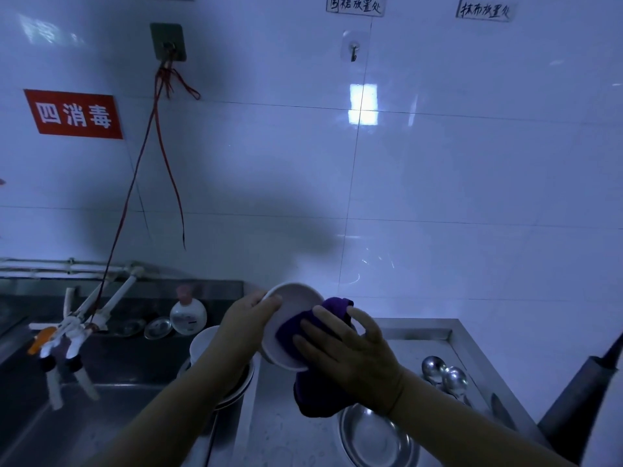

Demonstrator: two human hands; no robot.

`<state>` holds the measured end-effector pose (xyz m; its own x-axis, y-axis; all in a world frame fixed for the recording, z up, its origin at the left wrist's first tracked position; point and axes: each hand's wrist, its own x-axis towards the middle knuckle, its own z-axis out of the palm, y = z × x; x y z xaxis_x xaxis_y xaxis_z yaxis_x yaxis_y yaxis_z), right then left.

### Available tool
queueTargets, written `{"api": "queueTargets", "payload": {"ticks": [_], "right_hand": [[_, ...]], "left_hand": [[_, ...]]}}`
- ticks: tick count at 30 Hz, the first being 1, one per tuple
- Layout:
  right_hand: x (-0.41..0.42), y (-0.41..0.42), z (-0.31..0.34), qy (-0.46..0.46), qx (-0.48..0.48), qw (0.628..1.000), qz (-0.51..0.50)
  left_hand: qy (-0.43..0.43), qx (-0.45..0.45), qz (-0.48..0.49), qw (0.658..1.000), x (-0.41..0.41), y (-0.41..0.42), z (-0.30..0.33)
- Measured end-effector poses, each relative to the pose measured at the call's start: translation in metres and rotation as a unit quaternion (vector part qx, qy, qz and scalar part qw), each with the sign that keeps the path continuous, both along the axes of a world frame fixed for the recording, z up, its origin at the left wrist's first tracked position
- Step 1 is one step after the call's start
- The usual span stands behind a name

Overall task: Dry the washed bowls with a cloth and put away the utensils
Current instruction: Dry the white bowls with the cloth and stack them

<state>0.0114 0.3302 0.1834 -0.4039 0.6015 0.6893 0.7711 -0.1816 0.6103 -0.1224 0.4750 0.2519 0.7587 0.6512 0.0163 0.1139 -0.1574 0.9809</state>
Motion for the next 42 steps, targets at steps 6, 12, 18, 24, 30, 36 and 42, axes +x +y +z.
{"api": "queueTargets", "payload": {"ticks": [6, 12, 18, 24, 30, 36, 42], "right_hand": [[-0.022, 0.003, 0.007, 0.113, -0.046, 0.991, 0.050], [-0.063, 0.025, -0.007, 0.253, 0.045, 0.965, 0.044], [-0.032, 0.003, 0.004, 0.094, -0.038, 0.986, 0.134], [-0.025, -0.001, 0.022, 0.076, -0.043, 0.991, 0.101], [-0.055, 0.016, 0.010, 0.206, 0.064, 0.976, 0.044], [-0.027, -0.011, 0.021, 0.054, -0.043, 0.990, 0.120], [-0.026, -0.014, 0.028, 0.058, -0.056, 0.993, 0.089]], "left_hand": [[-0.043, 0.000, 0.006, 0.999, -0.002, -0.010, 0.000], [-0.105, 0.059, 0.059, 0.991, 0.002, -0.024, -0.002], [-0.069, 0.109, -0.087, 0.988, -0.011, -0.007, 0.005], [-0.040, 0.081, -0.144, 0.985, -0.010, 0.004, 0.012], [-0.175, 0.059, 0.009, 0.983, -0.002, -0.035, -0.026], [-0.116, 0.133, -0.165, 0.970, -0.010, -0.011, 0.000], [-0.054, 0.069, -0.180, 0.980, -0.008, -0.010, 0.014]]}}
